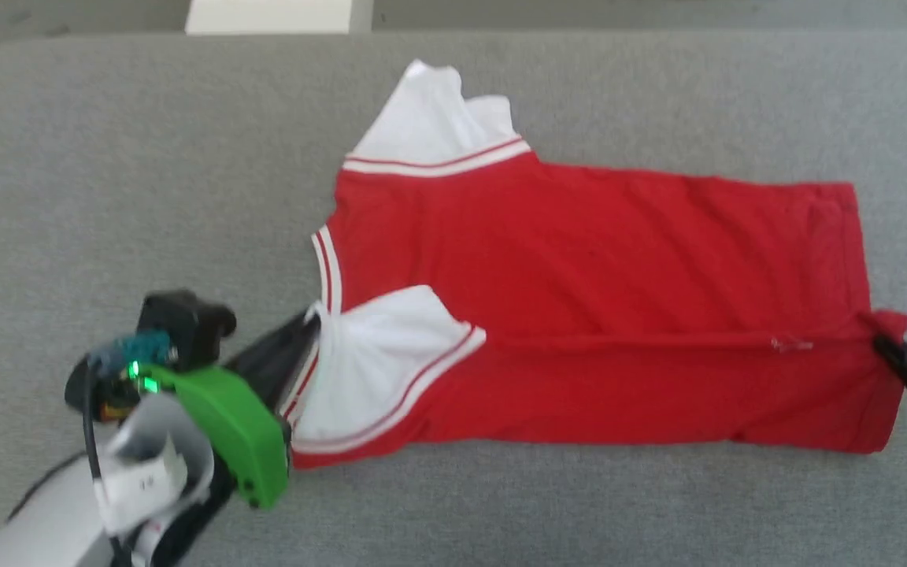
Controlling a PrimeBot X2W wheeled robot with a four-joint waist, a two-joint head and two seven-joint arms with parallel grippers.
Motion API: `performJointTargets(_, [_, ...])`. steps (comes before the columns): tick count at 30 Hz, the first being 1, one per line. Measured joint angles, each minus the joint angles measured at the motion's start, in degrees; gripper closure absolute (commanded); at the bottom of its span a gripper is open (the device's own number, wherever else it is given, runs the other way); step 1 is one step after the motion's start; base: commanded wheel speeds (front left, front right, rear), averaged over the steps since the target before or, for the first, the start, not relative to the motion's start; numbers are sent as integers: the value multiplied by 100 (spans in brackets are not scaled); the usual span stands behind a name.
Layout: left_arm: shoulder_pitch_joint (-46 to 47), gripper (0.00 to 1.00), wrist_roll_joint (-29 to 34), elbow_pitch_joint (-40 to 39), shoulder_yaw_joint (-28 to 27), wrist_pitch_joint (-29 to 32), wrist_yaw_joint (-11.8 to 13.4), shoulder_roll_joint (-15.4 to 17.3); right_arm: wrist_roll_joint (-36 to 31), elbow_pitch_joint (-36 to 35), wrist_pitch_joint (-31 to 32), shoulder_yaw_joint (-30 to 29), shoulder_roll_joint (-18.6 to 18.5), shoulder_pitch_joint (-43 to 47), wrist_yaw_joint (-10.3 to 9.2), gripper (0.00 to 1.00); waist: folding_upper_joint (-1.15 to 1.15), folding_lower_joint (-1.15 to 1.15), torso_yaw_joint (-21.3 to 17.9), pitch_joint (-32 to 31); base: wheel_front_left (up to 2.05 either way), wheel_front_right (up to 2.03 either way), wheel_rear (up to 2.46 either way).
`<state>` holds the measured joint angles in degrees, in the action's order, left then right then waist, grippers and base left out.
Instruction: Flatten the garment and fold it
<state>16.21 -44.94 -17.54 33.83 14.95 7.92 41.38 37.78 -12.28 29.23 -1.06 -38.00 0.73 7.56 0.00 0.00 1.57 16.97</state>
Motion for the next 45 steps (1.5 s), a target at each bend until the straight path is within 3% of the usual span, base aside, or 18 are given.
performJointTargets(9, [666,100,178,1221,132,-67,-236,-328,23,693,-1,651,-129,-713,0,100,0,1,-96,643,0,0,0])
performJointTargets(17, [819,100,408,1960,237,-550,-218,-818,165,1139,-269,820,-92,-926,1,100,0,1,-105,858,0,0,0])
performJointTargets(18, [842,100,426,2047,240,-643,-191,-888,168,1165,-331,823,-82,-931,1,57,0,0,-99,848,0,0,0])
performJointTargets(19, [849,100,443,2107,246,-716,-180,-936,167,1187,-381,823,-73,-932,1,4,0,0,-96,835,0,0,0])
performJointTargets(20, [850,100,471,2185,245,-823,-172,-988,168,1224,-411,834,-63,-932,1,0,0,1,-91,814,0,0,0])
performJointTargets(21, [849,100,493,2269,243,-925,-154,-1038,183,1254,-413,845,-47,-933,1,0,0,0,-87,785,0,0,0])
performJointTargets(23, [847,60,514,2361,246,-1054,-121,-1107,215,1270,-504,835,5,-933,0,0,0,1,-83,713,0,0,0])
performJointTargets(25, [816,0,514,2396,238,-1157,-81,-1113,221,1252,-559,800,46,-921,0,0,0,1,-78,605,0,0,0])
performJointTargets(28, [596,0,513,2297,162,-1366,31,-1082,234,1121,-688,635,107,-825,0,0,0,1,-71,396,0,0,0])
performJointTargets(33, [-138,0,495,1730,-183,-1952,477,-967,42,714,-1072,-21,470,-381,0,0,0,0,-63,-22,0,0,0])
performJointTargets(40, [-1247,0,1051,678,-615,-2895,1445,-955,-1233,109,-1960,-1198,1694,499,0,0,0,1,-37,-545,0,0,0])
performJointTargets(45, [-1924,0,1831,270,-1115,-2951,2098,-1526,-2100,-82,-2590,-1454,2697,976,0,0,0,0,-14,-774,0,0,0])
